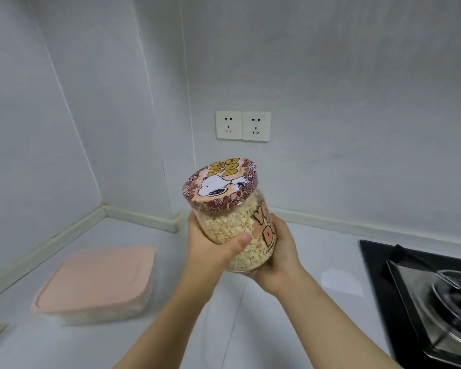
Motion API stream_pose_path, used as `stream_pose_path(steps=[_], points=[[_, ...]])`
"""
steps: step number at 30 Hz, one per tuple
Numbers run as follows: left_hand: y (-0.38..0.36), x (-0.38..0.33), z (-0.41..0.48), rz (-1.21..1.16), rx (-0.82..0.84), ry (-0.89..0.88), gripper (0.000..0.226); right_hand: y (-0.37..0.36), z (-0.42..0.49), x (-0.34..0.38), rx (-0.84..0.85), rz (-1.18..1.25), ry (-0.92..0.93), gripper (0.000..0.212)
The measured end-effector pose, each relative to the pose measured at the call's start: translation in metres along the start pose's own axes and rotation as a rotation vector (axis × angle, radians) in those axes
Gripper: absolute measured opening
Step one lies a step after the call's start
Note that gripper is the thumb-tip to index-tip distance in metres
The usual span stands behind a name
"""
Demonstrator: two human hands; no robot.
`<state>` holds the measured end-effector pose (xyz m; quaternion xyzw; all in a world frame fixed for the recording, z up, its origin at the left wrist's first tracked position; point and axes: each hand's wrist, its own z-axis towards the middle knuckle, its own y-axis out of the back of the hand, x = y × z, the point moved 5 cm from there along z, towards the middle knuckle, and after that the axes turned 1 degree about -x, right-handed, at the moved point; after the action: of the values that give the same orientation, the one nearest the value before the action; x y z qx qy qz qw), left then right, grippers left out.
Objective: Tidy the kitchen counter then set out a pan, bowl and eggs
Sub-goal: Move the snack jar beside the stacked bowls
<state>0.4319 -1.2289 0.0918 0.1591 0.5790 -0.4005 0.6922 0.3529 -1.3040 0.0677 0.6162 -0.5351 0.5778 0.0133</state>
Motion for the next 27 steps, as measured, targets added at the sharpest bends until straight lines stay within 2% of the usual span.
stream_pose_path(steps=[3, 6, 11, 14, 18, 24, 27], points=[[-0.022, 0.001, -0.022, -0.034, 0.024, 0.094, 0.087, 0.031, -0.040, 0.014, -0.212, -0.328, 0.206, 0.038], [-0.058, 0.008, -0.045, -0.041, 0.126, 0.199, 0.076, 0.063, -0.078, 0.029, -0.370, -0.460, 0.316, 0.037], [-0.152, 0.021, -0.094, 0.067, 0.409, 0.298, 0.086, 0.137, -0.159, 0.065, -0.563, -0.366, 0.416, 0.042], [-0.214, 0.028, -0.132, 0.059, 0.535, 0.334, 0.084, 0.183, -0.213, 0.081, -0.623, -0.276, 0.438, 0.044], [-0.325, 0.038, -0.214, 0.028, 0.748, 0.392, 0.086, 0.278, -0.310, 0.105, -0.793, -0.193, 0.500, 0.045], [-0.472, 0.046, -0.340, -0.060, 0.919, 0.510, 0.062, 0.401, -0.446, 0.140, -1.005, -0.165, 0.542, 0.043], [-0.540, 0.042, -0.395, -0.063, 0.983, 0.524, 0.074, 0.462, -0.508, 0.162, -1.068, -0.163, 0.573, 0.042]])
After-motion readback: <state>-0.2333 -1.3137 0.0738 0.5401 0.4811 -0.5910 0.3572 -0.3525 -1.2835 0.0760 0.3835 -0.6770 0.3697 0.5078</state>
